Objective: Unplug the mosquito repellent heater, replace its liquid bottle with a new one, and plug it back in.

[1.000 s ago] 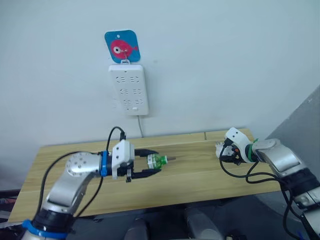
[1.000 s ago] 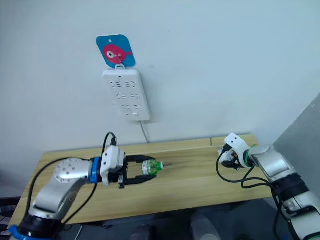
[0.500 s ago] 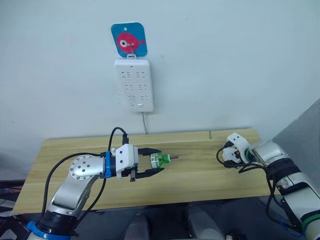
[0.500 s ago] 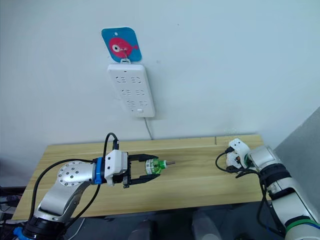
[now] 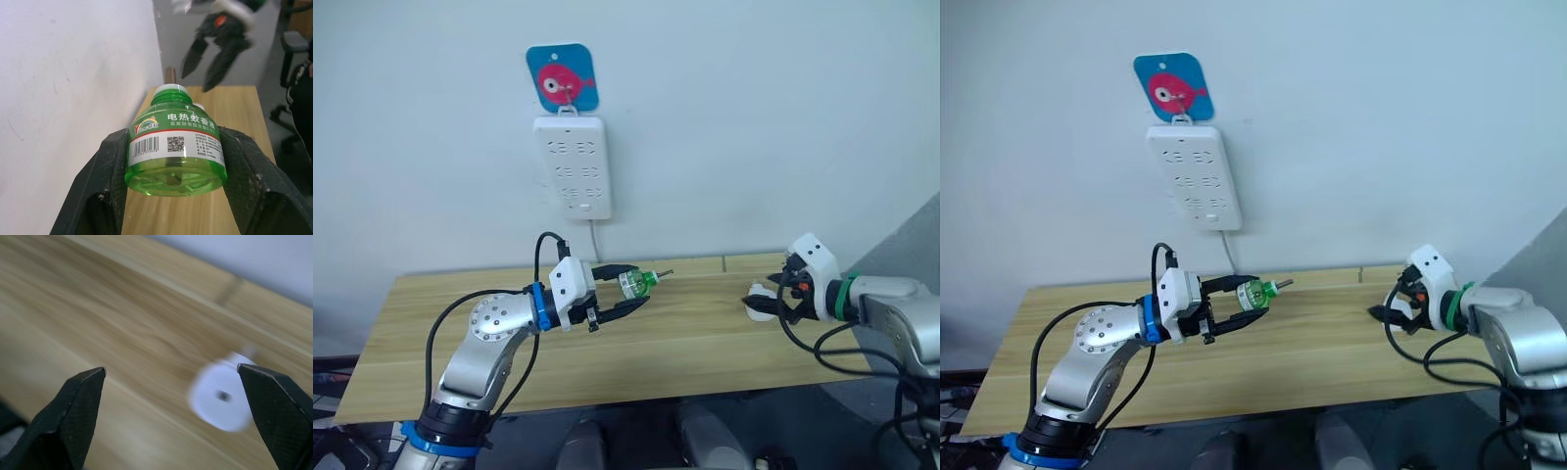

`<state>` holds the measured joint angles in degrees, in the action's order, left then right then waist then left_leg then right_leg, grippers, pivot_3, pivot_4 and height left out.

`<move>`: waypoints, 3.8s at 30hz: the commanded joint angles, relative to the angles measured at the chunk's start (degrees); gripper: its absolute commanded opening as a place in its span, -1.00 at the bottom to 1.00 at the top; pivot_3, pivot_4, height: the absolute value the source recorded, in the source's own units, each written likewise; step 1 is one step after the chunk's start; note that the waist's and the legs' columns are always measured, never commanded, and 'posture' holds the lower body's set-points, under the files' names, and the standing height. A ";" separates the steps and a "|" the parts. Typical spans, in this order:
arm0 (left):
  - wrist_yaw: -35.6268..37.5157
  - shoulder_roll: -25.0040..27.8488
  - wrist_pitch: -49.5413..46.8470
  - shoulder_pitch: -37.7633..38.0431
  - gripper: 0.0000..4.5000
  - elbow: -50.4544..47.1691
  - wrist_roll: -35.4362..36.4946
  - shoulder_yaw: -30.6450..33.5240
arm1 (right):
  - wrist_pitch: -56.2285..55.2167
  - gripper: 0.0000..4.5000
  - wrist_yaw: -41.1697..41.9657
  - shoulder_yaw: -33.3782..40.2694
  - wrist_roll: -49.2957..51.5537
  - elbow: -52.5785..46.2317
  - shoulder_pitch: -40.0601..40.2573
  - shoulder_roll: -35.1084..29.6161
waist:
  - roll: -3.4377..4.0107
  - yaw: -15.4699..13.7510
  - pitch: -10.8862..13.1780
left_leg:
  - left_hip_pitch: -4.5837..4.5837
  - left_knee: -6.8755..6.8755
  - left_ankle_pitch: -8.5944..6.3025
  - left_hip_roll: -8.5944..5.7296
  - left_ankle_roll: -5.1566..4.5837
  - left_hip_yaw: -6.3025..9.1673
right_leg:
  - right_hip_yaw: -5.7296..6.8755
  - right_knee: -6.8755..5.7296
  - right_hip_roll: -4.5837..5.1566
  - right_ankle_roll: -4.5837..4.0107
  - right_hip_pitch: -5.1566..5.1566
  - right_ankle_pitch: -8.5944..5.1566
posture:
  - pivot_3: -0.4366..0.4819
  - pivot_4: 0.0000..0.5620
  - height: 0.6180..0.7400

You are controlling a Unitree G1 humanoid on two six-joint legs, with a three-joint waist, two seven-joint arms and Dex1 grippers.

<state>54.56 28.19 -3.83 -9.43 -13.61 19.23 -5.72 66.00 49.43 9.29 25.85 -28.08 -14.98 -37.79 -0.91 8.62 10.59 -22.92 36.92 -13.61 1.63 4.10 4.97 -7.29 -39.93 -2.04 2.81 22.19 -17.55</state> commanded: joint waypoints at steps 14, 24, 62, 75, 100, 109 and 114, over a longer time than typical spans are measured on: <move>-10.78 -8.64 3.02 1.50 0.01 -5.21 0.89 1.39 | 10.95 1.00 -28.32 11.79 29.01 -4.41 -9.50 36.79 | -0.13 2.36 -2.05 | -0.03 -0.03 0.02 -0.04 0.03 0.02 | -0.04 0.00 -0.01 0.13 -0.01 0.11 | -0.44 -0.78 1.00; -12.82 -9.55 4.44 0.67 0.01 -4.72 0.12 1.34 | 11.34 1.00 -34.56 8.95 35.68 0.55 -11.94 35.86 | 0.00 2.60 -3.22 | -0.02 -0.08 0.01 -0.05 0.01 0.01 | -0.04 0.01 -0.02 0.12 0.00 0.10 | -0.39 -0.81 1.00; -9.45 -2.22 2.61 2.73 1.00 -5.43 -1.69 1.46 | -2.80 -0.64 -41.06 0.38 40.84 4.91 -10.58 26.96 | 0.06 2.39 -3.45 | -0.03 -0.07 0.01 -0.04 0.01 0.03 | -0.05 0.02 -0.07 0.12 -0.01 0.09 | -0.33 -0.79 1.00; -8.30 7.14 -11.56 7.16 1.00 -10.47 -0.53 1.48 | -51.55 -0.64 -32.42 -21.15 -11.30 31.08 -4.28 19.62 | 0.05 2.09 -3.41 | 0.04 -0.16 0.01 0.01 0.00 -0.04 | -0.10 0.05 -0.07 0.08 0.02 0.06 | -0.21 -0.68 1.00; -14.14 3.27 -18.91 11.02 1.00 -16.37 -3.17 -2.56 | -71.92 -0.64 -34.52 -13.48 -22.18 73.71 -13.05 28.00 | 0.16 -0.65 -3.13 | 0.20 -0.09 0.01 -0.01 0.00 -0.06 | -0.14 0.00 -0.06 0.04 -0.12 0.07 | -0.16 -0.59 1.00; -15.70 2.27 -17.75 12.08 1.00 -15.29 -3.30 -1.15 | -72.56 0.78 -34.20 -11.91 -22.66 71.27 -11.65 28.55 | 0.19 -0.62 -3.10 | 0.20 -0.09 0.01 -0.02 0.00 -0.07 | -0.15 0.01 -0.06 0.04 -0.13 0.07 | -0.18 -0.58 1.00; -16.85 1.62 -16.26 14.59 1.00 -15.08 -2.49 2.34 | -70.90 0.97 -33.02 -11.81 -21.27 57.01 -5.09 27.98 | 0.25 -0.69 -3.05 | 0.20 -0.12 0.01 0.00 0.00 -0.05 | -0.14 0.01 -0.06 0.03 -0.13 0.06 | -0.18 -0.57 1.00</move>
<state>38.62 30.11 -21.40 4.68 -28.24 15.83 -5.62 -4.77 15.37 -3.16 3.61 35.18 -20.92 -9.54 -0.66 7.93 7.55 -22.75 36.80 -13.60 1.62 4.10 4.93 -7.43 -39.91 -2.09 2.84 22.07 -17.50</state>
